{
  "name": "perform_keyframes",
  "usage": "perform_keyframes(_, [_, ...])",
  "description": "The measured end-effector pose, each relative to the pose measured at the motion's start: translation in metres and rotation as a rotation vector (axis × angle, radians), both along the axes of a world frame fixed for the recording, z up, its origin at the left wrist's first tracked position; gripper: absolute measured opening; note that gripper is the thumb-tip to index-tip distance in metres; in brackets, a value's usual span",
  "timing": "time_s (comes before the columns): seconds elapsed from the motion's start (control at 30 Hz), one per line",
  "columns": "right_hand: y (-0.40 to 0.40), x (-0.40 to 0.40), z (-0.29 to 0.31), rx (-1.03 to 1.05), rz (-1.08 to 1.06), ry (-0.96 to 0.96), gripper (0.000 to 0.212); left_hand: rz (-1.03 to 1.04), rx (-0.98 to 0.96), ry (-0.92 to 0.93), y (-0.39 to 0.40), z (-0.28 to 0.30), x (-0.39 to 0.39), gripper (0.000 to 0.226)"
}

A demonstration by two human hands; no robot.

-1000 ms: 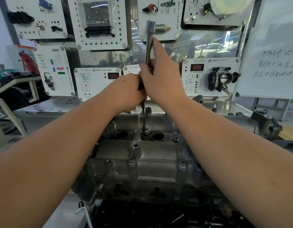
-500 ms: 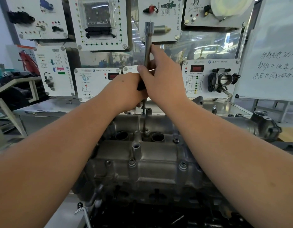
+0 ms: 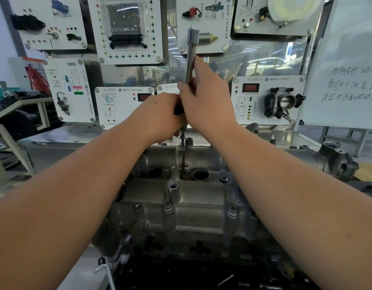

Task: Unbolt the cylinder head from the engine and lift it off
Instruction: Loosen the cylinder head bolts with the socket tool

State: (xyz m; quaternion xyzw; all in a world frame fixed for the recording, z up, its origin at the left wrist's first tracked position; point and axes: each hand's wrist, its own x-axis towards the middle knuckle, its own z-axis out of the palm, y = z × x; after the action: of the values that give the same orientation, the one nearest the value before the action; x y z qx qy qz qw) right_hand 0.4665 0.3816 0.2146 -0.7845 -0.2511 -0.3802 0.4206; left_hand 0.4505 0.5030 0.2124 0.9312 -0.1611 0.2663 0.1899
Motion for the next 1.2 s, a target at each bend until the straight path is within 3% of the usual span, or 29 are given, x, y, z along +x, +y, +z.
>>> perform_keyframes(0.2, [0.001, -0.005, 0.0, -0.086, 0.012, 0.036, 0.062, 0.029, 0.073, 0.013, -0.001, 0.002, -0.002, 0.027])
perform_keyframes(0.4, [0.002, -0.004, -0.002, -0.092, 0.076, 0.041, 0.055, 0.104, 0.166, -0.008, -0.002, 0.002, -0.002, 0.028])
perform_keyframes(0.6, [-0.002, 0.005, 0.001, 0.217, 0.056, 0.152, 0.029, 0.084, -0.19, -0.001, 0.004, 0.005, 0.002, 0.031])
perform_keyframes(0.67, [-0.008, 0.011, 0.0, 0.022, -0.045, 0.314, 0.024, 0.142, -0.275, -0.027, 0.007, 0.004, 0.002, 0.029])
perform_keyframes(0.77, [-0.011, 0.012, -0.008, -0.508, -0.098, 0.477, 0.018, 0.185, -0.328, -0.044, 0.008, 0.004, 0.001, 0.027])
perform_keyframes(0.97, [-0.002, 0.008, -0.012, -0.664, -0.117, 0.38, 0.011, 0.185, -0.296, -0.034, 0.007, 0.004, 0.001, 0.029])
perform_keyframes(1.07, [-0.002, 0.007, -0.007, -0.575, -0.172, 0.293, 0.009, 0.185, -0.298, -0.047, 0.008, 0.004, 0.001, 0.029])
perform_keyframes(1.2, [-0.009, 0.003, 0.006, -0.182, -0.217, 0.079, 0.016, 0.184, -0.301, -0.04, 0.008, 0.004, 0.0, 0.029])
